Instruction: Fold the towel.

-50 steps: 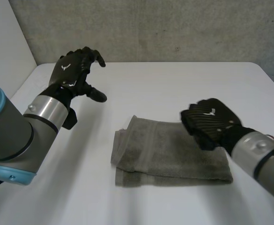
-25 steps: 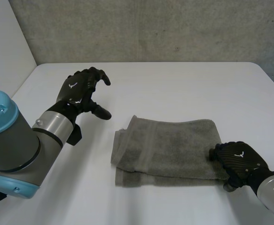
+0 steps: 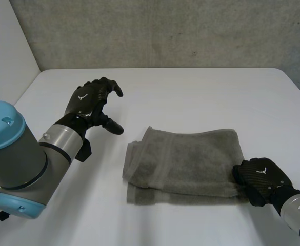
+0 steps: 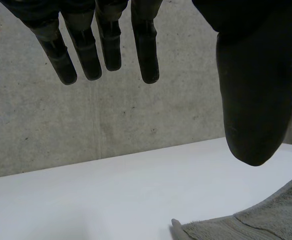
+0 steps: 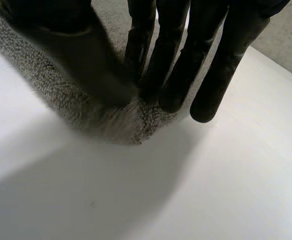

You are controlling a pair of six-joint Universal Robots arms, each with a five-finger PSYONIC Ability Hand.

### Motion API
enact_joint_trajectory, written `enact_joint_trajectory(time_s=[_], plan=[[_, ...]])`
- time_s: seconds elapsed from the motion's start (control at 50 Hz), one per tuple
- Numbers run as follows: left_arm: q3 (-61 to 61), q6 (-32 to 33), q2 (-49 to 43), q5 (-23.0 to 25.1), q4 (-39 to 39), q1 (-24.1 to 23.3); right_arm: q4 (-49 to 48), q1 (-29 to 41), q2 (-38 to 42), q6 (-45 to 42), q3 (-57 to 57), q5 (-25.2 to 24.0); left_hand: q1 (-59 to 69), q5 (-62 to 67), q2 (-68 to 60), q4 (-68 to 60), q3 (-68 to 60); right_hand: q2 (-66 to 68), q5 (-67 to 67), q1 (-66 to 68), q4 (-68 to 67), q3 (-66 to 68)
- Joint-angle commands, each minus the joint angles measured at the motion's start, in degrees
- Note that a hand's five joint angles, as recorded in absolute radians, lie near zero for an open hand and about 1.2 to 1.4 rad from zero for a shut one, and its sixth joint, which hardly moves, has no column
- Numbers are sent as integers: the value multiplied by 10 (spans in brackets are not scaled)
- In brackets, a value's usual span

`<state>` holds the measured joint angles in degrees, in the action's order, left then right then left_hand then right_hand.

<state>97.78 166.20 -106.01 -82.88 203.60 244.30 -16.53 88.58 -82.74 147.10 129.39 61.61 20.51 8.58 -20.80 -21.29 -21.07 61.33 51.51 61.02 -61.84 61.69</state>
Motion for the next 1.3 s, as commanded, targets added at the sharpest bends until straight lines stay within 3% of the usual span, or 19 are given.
enact_joint_trajectory(time_s=[0.02,0.28,0.34,0.42,0.62,0.66,0.72,0.76,0.78,0.8,0.82,0.86,0.88,0.92,1.1,1.12,1.14,1.18,1.3], plan=[[1,0,0,0,0,0,-1,0,-1,2,2,2,-31,-11,34,38,36,-196,-198,-193,201,-200],[1,0,-1,0,0,0,-3,5,-1,9,4,2,-32,-13,35,40,38,-144,-146,-141,149,-148],[1,0,-2,0,0,0,-6,5,1,9,5,2,-34,-15,37,42,40,-58,-60,-55,63,-62],[1,0,-5,0,0,0,-11,0,1,10,1,3,-34,-15,37,42,40,186,184,189,-181,182],[-16,-4,5,0,-4,0,53,1,-45,5,-70,16,-46,-26,49,54,51,187,185,190,-182,183],[-26,-6,6,-1,-5,0,147,62,-52,11,-134,14,-46,-26,49,54,51,187,185,190,-182,183],[-39,-7,20,-2,-6,0,191,113,-50,12,-169,15,-46,-26,49,54,51,187,185,190,-182,183],[-50,-13,41,-7,-5,0,228,218,-38,27,-243,45,-46,-26,49,54,51,187,185,190,-182,183],[-50,-13,41,-7,-5,0,228,218,-37,28,-244,45,-46,-26,49,54,51,187,185,190,-182,183],[-55,-23,52,-14,-4,1,233,287,-17,41,-293,90,-46,-26,49,54,51,187,185,190,-182,183],[-60,-39,62,-23,-4,3,233,288,-17,42,-294,90,-46,-26,49,54,51,187,185,190,-182,183],[-65,-58,75,-32,-4,6,235,413,31,53,-373,172,-46,-26,49,54,51,187,185,190,-182,183],[-65,-58,75,-32,-4,7,235,413,31,53,-374,172,-46,-26,49,54,51,187,185,190,-182,183],[-67,-97,92,-47,-3,8,235,489,77,56,-427,217,-46,-26,49,54,51,187,185,190,-182,183],[-59,-116,92,-50,-4,8,226,559,208,61,-487,231,-46,-26,49,54,51,187,185,190,-182,183],[-58,-115,89,-50,-4,8,222,562,226,66,-493,236,-46,-26,49,54,51,9,7,12,-4,6],[-58,-115,89,-50,-4,8,222,562,226,66,-493,236,-46,-26,49,54,51,7,5,10,-2,4],[-58,-115,83,-50,-4,7,212,559,235,88,-495,252,-46,-26,49,54,51,-386,-388,-383,391,-390],[-62,-113,59,-47,-6,7,205,553,197,129,-483,268,-46,-26,49,54,51,-513,-515,-510,518,-517]])
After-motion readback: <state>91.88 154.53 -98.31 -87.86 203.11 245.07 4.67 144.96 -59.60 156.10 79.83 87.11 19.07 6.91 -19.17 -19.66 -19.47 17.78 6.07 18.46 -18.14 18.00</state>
